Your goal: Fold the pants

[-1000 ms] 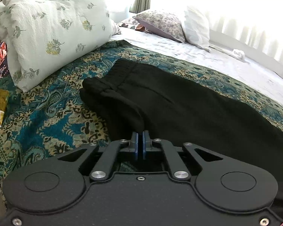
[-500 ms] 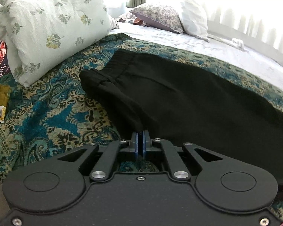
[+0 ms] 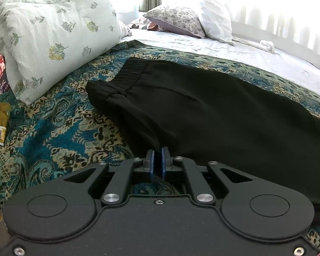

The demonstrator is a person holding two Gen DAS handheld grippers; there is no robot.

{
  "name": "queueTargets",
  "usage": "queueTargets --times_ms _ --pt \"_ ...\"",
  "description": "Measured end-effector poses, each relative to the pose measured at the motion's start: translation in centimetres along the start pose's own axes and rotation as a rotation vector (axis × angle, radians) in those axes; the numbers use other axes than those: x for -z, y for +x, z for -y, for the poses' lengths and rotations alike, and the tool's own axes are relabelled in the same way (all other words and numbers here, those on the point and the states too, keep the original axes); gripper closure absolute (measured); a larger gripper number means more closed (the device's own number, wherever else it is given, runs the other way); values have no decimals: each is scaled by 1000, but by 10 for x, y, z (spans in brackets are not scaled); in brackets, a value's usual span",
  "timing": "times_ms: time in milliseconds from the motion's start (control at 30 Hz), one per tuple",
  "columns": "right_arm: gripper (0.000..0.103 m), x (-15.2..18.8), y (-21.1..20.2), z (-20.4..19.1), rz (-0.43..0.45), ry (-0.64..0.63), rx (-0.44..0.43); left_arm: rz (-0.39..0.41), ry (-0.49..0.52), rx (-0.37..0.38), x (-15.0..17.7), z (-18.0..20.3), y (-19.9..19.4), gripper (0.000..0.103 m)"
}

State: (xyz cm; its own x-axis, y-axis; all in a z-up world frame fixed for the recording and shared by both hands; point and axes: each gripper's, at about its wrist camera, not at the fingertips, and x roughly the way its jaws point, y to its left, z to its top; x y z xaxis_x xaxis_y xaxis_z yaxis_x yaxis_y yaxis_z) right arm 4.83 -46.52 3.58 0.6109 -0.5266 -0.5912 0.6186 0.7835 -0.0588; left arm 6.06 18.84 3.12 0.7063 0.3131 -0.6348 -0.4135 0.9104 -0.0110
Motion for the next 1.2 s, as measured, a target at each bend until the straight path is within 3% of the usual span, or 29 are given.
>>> queueTargets --times_ms 67,200,300,467,600,800,933,1033,1100,1200 --pt "33 -2 -9 -6 12 -26 12 1 7 0 0 1 -2 83" --pt "25 -8 -33 -16 56 -48 -23 13 2 22 -2 0 -14 34" --pt "19 -12 -51 -30 80 -69 -78 50 24 53 -4 3 -32 18" --pt "14 -10 -76 -66 96 -109 -196 178 70 156 -11 23 -76 4" --pt "13 5 -93 -108 67 -140 -341 195 143 333 -8 65 -92 3" --pt "13 42 -115 -176 42 -285 -531 157 223 447 21 137 -84 7" --pt "14 61 -119 -200 18 -376 -590 83 289 445 48 169 -70 17" --pt "15 70 -112 -199 -17 -409 -605 -32 327 404 68 179 -53 19" --pt "15 73 -99 -189 -53 -395 -580 21 351 401 78 178 -52 15" --pt "16 64 -79 -158 -68 -323 -544 12 347 404 78 178 -50 12"
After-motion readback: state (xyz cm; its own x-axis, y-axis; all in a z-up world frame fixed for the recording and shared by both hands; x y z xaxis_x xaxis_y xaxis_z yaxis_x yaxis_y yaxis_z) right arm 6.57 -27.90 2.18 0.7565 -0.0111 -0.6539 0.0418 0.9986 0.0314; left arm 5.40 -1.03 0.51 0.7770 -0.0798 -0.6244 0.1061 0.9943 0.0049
